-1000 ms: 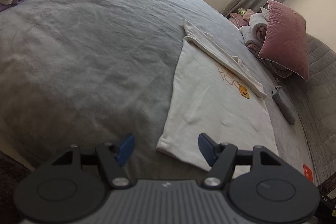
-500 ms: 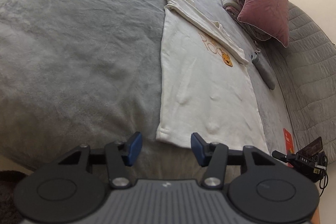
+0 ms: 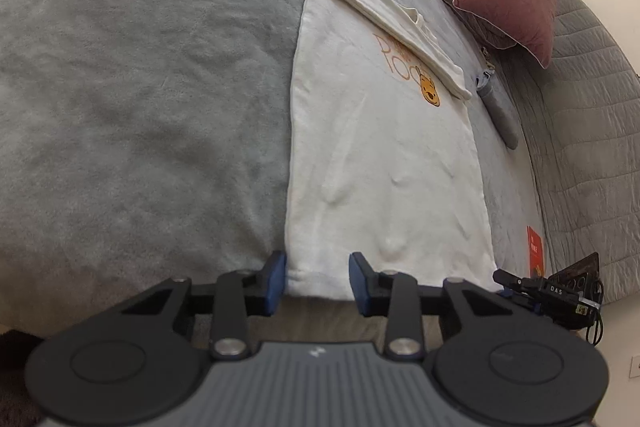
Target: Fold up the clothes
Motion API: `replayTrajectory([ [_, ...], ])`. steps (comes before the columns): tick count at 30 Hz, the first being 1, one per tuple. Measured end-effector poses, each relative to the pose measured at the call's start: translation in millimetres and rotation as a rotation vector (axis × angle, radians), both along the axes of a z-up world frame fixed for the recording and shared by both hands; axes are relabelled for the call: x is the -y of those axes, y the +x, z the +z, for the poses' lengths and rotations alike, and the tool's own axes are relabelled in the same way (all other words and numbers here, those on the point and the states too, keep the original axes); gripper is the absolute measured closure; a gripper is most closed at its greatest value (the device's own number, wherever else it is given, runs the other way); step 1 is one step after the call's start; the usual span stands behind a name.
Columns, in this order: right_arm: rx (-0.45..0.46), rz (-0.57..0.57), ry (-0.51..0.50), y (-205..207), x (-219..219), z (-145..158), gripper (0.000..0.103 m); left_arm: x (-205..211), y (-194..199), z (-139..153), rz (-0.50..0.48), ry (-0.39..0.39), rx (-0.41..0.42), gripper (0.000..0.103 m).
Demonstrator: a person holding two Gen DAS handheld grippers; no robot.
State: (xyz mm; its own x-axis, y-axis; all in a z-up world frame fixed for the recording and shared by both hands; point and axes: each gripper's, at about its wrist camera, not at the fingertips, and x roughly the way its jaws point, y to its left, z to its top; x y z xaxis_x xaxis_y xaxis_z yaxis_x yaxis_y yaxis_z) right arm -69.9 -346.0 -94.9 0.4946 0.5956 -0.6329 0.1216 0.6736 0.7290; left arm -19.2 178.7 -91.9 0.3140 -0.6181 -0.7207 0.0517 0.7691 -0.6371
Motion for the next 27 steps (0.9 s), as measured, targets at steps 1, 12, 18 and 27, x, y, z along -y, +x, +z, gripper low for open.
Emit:
replayTrajectory([
  [1,-0.005,0.016,0.001,0.2,0.9,0.2,0.066,2.5,0.3,-0.5,-0.015,0.000,-0.002,0.074],
  [12,0.032,0.141,0.099,17.2,-3.9,-5.9,0.092,-11.0,0.1,-14.2,-0.019,-0.175,0.026,0.092],
  [18,0.086,0.128,0.245,24.4,-7.4,-6.7,0.092,-29.1,-2.0,-17.7,0.080,-0.403,0.088,0.093],
  [27,0.137,-0.045,0.391,41.1,17.8,-5.4,0.092,-30.4,24.5,-35.0,0.253,-0.532,0.066,0.093],
])
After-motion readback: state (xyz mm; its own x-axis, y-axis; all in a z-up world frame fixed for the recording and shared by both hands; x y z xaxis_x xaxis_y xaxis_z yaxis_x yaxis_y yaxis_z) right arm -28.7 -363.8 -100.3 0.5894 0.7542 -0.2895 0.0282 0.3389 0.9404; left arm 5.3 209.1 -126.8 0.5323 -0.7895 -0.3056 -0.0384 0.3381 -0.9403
